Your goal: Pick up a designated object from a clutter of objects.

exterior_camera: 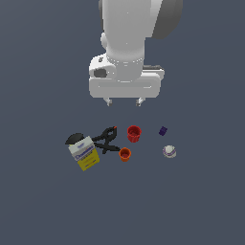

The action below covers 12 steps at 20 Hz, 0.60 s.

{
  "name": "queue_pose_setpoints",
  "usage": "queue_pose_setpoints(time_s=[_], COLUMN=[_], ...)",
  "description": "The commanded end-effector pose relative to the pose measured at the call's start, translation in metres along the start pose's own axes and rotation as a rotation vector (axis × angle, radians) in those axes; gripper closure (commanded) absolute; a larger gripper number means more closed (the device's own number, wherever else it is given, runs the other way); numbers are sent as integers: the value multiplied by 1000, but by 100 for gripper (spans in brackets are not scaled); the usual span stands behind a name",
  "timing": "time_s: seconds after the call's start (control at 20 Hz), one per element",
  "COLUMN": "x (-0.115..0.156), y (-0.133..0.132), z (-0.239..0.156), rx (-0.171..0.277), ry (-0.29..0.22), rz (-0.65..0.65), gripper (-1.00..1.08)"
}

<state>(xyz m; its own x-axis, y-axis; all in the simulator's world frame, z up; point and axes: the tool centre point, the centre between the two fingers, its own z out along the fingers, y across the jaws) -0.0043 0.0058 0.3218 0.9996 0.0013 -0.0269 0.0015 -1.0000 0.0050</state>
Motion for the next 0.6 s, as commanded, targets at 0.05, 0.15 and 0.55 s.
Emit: queue_pose_setpoints(time_s=[0.05,0.15,0.55], x=[0,0,0], y=[0,-1,-4], z=[0,1,6], rx=[-1,-5,-23], ry=[-1,-6,-25], rz=[-1,-10,-44], gripper=[-92,-92,-92])
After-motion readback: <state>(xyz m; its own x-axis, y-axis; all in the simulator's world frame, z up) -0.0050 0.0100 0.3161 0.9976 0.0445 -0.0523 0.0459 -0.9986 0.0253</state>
